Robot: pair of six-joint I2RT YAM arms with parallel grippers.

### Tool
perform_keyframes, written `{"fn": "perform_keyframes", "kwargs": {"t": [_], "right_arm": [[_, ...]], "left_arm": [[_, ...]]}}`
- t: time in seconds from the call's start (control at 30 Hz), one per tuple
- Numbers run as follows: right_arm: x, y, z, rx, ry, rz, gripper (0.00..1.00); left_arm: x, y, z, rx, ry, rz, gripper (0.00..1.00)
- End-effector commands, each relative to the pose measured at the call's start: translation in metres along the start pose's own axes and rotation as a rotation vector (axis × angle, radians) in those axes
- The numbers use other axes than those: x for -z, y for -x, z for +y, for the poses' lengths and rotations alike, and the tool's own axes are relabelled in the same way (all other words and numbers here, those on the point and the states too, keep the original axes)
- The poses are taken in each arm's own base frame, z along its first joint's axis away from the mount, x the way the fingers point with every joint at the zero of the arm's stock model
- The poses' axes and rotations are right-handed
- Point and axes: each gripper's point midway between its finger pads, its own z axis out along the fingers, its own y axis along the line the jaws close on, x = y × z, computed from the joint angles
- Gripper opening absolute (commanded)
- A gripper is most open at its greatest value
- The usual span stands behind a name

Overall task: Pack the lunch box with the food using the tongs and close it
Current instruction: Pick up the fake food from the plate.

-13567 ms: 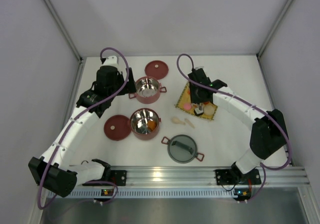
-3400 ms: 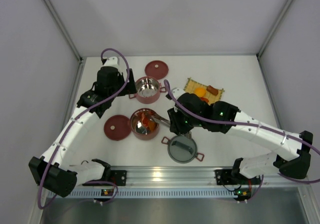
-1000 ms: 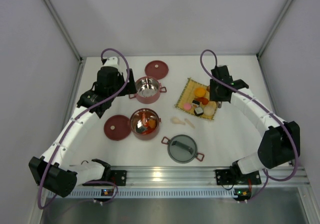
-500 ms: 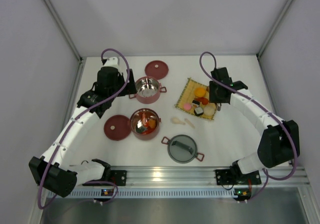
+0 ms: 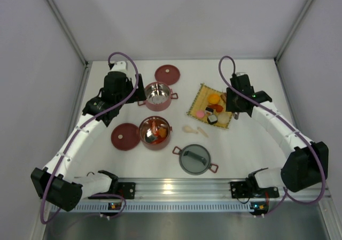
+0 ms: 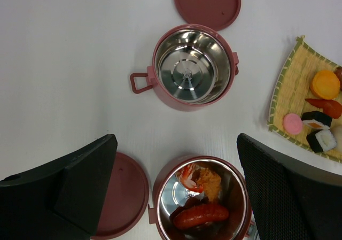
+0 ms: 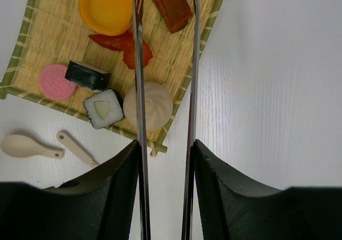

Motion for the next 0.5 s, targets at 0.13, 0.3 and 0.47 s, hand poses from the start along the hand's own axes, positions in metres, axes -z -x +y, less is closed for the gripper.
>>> {"fn": "perform_keyframes", "kwargs": {"t": [0.13,0.3,0.47], "right_arm": [[0.014,0.009,-0.01,-0.009,-0.011,-0.034,0.43],[0.01,0.005,-0.009,0.001,-0.011,-0.015,0.43],[0.007,-0.001,-0.009,0.009,-0.011,0.002,0.42]], "left_arm": [[0.004,0.006,-0.004,0.007,-0.021,-0.027,0.99],[0.006,0.006,-0.003,0.006,-0.017,-0.029,0.99],[0.005,0.006,-0.003,0.006,-0.017,-0.029,0.99]]}}
